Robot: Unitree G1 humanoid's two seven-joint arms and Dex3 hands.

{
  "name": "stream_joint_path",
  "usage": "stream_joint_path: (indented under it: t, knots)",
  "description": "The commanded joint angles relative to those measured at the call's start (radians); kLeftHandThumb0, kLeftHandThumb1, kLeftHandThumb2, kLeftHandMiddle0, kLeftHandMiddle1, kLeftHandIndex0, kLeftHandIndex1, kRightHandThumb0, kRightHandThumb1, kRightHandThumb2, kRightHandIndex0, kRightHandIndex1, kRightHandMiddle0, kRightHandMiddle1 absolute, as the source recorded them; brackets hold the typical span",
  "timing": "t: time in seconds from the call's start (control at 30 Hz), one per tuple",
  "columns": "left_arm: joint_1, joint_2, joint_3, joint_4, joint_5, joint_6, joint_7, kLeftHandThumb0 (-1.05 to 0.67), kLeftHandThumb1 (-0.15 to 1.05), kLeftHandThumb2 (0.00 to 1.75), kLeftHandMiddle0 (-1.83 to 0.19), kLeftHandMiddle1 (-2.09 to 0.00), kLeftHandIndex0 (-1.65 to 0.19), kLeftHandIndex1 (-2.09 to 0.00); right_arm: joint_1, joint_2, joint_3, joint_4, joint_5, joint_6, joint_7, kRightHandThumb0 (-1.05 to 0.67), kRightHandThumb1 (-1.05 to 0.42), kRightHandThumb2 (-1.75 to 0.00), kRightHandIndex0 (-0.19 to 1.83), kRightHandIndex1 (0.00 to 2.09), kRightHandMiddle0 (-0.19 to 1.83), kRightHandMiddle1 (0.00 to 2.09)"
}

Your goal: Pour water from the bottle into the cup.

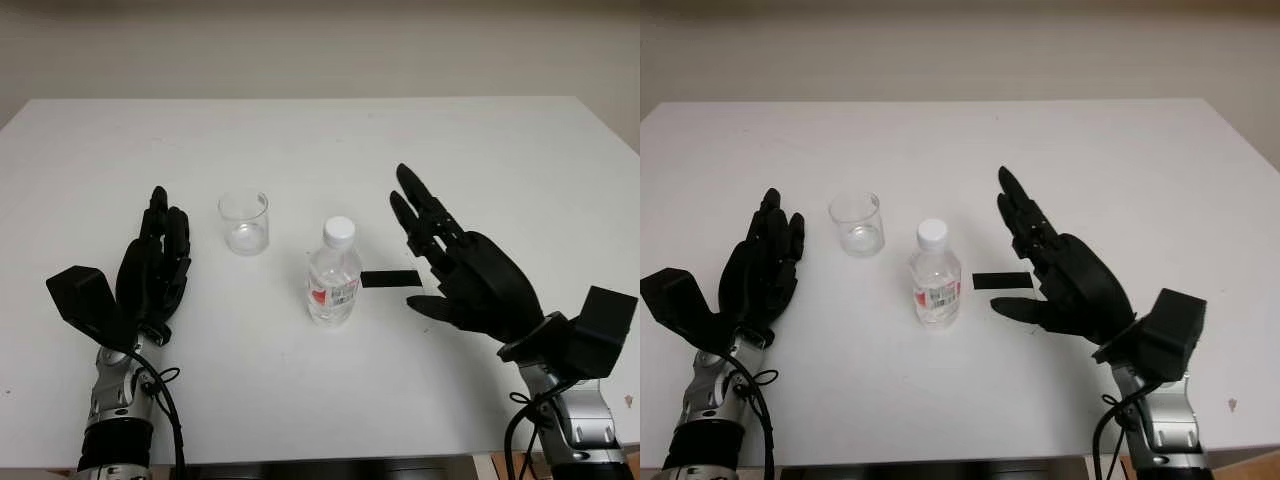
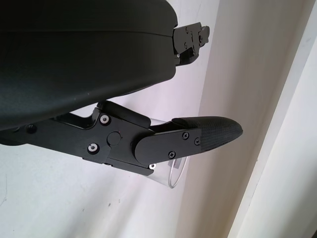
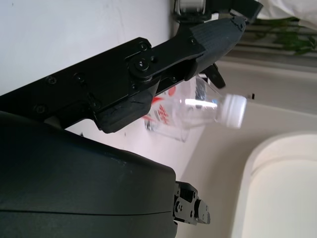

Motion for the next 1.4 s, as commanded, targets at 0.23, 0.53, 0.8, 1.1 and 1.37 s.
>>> stream_joint_path:
  t: [0.23,0.53,0.8,1.1,1.37]
  knots:
    - [0.020,-0.008,-0.002,0.021,-0.001,0.004,0.002,-0.68,1.05,0.53,0.13,-0.05,0.16,-0.05,-0.098,0.071,0.085,0.204,-0.111,-0.096,-0.035,-0.94,-0.90,-0.05,-0.19,0.00,-0.19,0.00]
    - [0.012,-0.012,-0.002,0.035,-0.005,-0.005,-0.003,-0.69,1.05,0.53,0.15,-0.05,0.18,-0.05,-0.154,0.124,0.112,0.314,-0.126,-0.179,-0.031,-0.96,-0.91,-0.06,-0.19,0.00,-0.19,0.00]
    - [0.002,-0.017,-0.007,0.048,0.009,-0.011,0.018,-0.69,1.05,0.53,0.14,-0.06,0.16,-0.06,-0.174,0.129,0.119,0.339,-0.126,-0.212,-0.016,-0.96,-0.92,-0.06,-0.19,0.00,-0.19,0.00]
    - [0.003,-0.029,-0.008,0.049,0.002,-0.021,0.020,-0.68,1.05,0.54,0.15,-0.05,0.17,-0.05,-0.186,0.141,0.124,0.314,-0.088,-0.154,0.017,-0.90,-0.89,-0.05,-0.19,0.00,-0.19,0.00]
    - [0.017,-0.039,-0.009,0.036,0.004,-0.021,0.034,-0.69,1.05,0.53,0.14,-0.05,0.17,-0.05,-0.192,0.180,0.136,0.292,-0.114,-0.170,-0.037,-0.69,-0.85,-0.05,-0.08,1.17,-0.07,1.19]
